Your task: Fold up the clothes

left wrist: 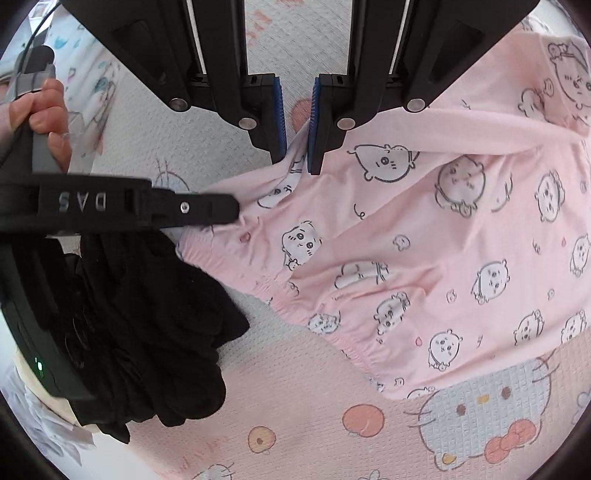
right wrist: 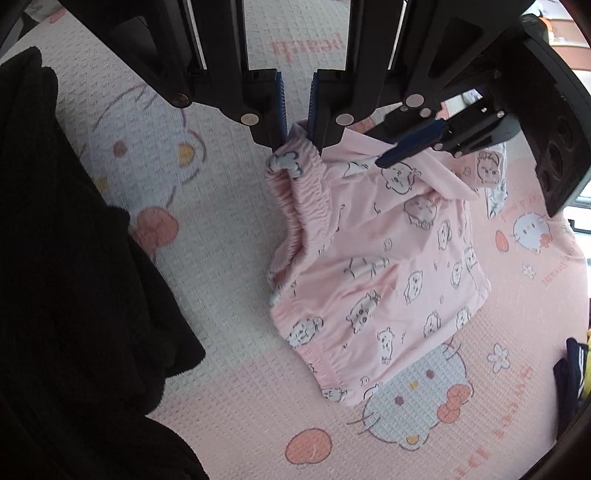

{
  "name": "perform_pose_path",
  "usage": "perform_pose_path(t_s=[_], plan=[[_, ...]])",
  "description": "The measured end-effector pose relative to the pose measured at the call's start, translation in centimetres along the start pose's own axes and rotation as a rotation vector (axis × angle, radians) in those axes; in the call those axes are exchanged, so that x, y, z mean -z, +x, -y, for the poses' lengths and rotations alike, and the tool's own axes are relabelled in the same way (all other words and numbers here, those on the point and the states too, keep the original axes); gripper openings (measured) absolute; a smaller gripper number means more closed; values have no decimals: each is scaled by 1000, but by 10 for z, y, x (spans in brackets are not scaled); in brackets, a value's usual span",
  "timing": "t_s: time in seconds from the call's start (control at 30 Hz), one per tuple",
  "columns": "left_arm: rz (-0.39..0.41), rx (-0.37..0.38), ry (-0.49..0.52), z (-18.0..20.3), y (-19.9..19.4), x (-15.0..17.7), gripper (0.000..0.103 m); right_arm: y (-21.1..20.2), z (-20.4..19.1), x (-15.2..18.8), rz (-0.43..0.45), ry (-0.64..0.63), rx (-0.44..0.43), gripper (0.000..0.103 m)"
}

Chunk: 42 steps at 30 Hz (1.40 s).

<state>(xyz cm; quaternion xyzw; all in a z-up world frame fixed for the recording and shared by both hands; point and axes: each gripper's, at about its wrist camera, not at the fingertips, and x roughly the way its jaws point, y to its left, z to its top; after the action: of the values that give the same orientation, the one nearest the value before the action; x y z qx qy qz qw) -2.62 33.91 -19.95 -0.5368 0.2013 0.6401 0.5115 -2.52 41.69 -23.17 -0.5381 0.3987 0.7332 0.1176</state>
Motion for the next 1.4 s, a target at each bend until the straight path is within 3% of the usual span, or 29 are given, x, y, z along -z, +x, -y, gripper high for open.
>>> perform_pose_path(t_s=[0.07, 0.2, 0.27, 0.3, 0.37, 0.4, 0.43, 0.47, 0.53, 0.67, 0.77, 0.87, 1.13, 1.4], plan=[[18, -21, 41, 12, -2, 5, 9, 0, 4, 7, -2, -7, -13, 8], [56, -64, 15, 27, -2, 16, 9, 6, 6, 10, 39, -6, -49, 9], [59, -27, -89, 19, -2, 15, 10, 0, 11, 13, 75, -4, -98, 15], [60, -3, -152, 14, 0, 16, 10, -8, 16, 16, 96, 4, -123, 35], [64, 78, -298, -2, -1, 18, 16, -33, 33, 28, 143, 32, -168, 66], [75, 123, -372, -11, -4, 20, 21, -41, 38, 33, 168, 47, -190, 67], [85, 154, -437, -18, -8, 22, 40, -47, 44, 39, 191, 62, -211, 67], [98, 173, -487, -22, -11, 26, 67, -45, 47, 43, 207, 80, -230, 67], [155, 203, -577, -27, -18, 35, 83, -42, 53, 53, 240, 116, -276, 67], [248, 258, -744, -33, -26, 52, 83, -36, 60, 69, 276, 150, -296, 68], [357, 313, -847, -35, -30, 69, 83, -36, 53, 71, 272, 121, -242, 69], [437, 375, -919, -32, -25, 80, 83, -41, 50, 72, 284, 102, -272, 70], [362, 465, -1046, -27, 0, 87, 83, -26, 74, 69, 248, 280, -414, 73], [403, 496, -1216, -40, 22, 100, 83, -11, 72, 56, 306, 327, -456, 73]])
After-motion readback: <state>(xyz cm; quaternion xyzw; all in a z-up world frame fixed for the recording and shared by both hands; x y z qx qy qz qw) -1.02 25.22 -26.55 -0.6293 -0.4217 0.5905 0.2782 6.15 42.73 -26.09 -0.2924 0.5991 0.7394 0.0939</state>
